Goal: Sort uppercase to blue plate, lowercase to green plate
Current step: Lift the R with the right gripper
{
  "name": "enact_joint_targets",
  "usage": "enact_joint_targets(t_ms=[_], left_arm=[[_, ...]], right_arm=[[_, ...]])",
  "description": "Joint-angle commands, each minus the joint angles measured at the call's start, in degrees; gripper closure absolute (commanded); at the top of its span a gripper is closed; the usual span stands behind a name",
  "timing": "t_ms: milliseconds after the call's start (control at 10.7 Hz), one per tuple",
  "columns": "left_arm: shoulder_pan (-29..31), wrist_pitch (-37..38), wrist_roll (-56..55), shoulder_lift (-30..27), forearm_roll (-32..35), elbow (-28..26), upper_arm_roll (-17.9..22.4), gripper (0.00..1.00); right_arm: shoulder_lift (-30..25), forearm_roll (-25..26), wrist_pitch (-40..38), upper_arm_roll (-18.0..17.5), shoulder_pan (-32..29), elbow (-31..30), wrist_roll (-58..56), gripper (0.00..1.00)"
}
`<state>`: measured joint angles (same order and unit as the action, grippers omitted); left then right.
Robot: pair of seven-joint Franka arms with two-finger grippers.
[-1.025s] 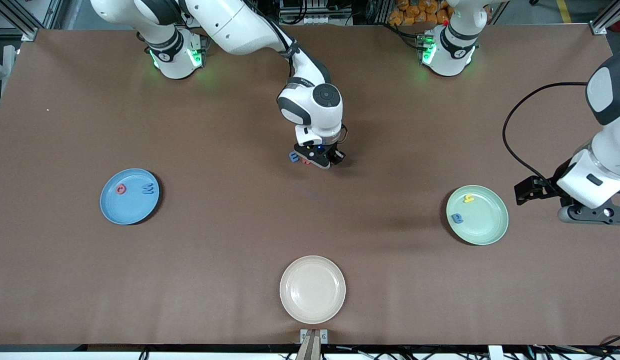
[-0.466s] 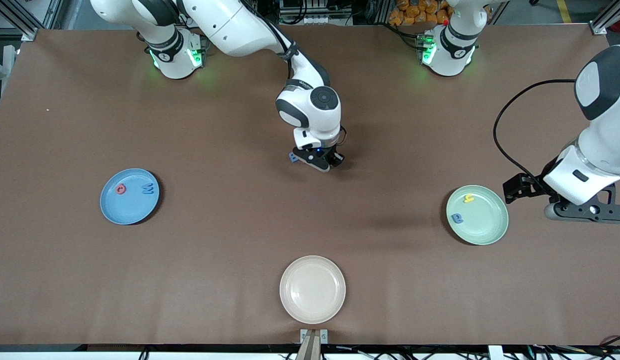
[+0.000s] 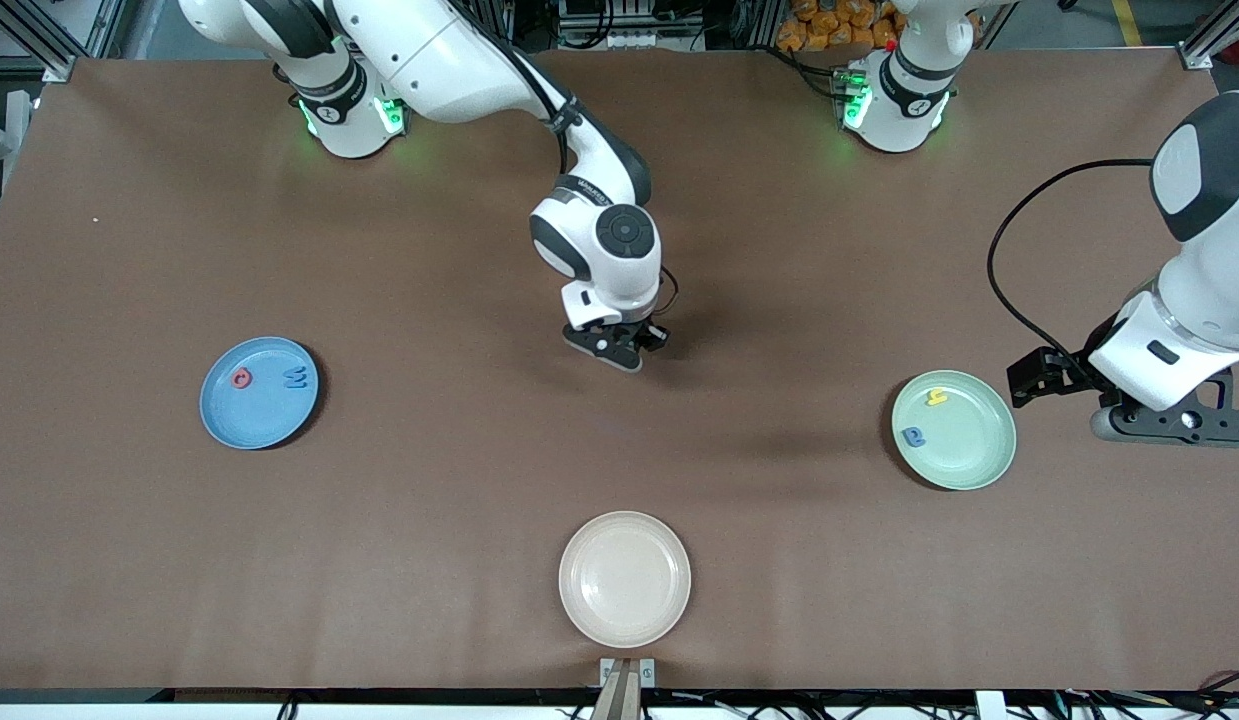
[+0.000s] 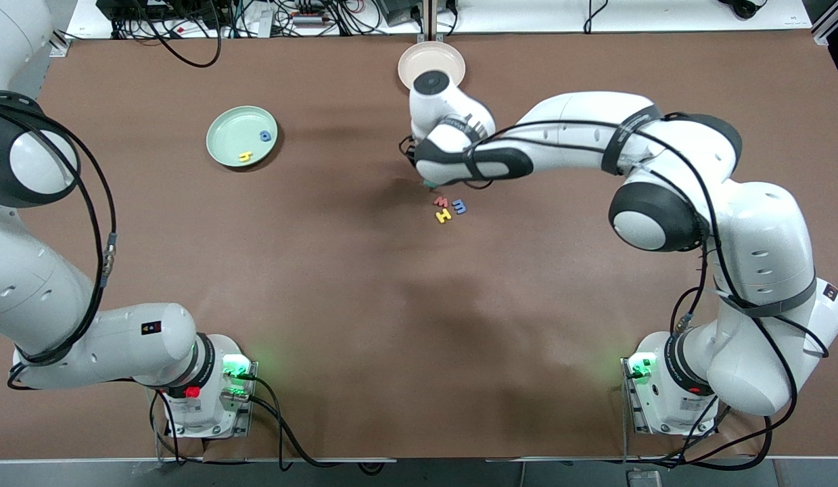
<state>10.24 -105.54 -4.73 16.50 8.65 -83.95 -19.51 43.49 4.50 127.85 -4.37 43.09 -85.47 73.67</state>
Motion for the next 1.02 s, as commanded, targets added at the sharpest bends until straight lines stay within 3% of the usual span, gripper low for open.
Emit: enact_joint_targets(t_ms=[0, 373, 932], left_arm=[[0.2, 0.8, 0.2, -0.5, -0.3, 0.1, 0.2, 0.0], [-0.1, 0.8, -0.5, -0.9, -1.2, 0.0, -0.3, 0.0], [0.0, 3.0, -4.6, -1.4, -1.3, -0.3, -5.4, 0.0]], right_arm=[[-3.1, -1.8, -4.2, -0.5, -3.7, -0.7, -10.0, 0.76], [-6.1, -1.9, -10.9, 0.0, -9.8, -2.1, -28.4, 0.76], [-10.3, -1.9, -6.0, 1.4, -22.2, -10.3, -55.6, 0.75]])
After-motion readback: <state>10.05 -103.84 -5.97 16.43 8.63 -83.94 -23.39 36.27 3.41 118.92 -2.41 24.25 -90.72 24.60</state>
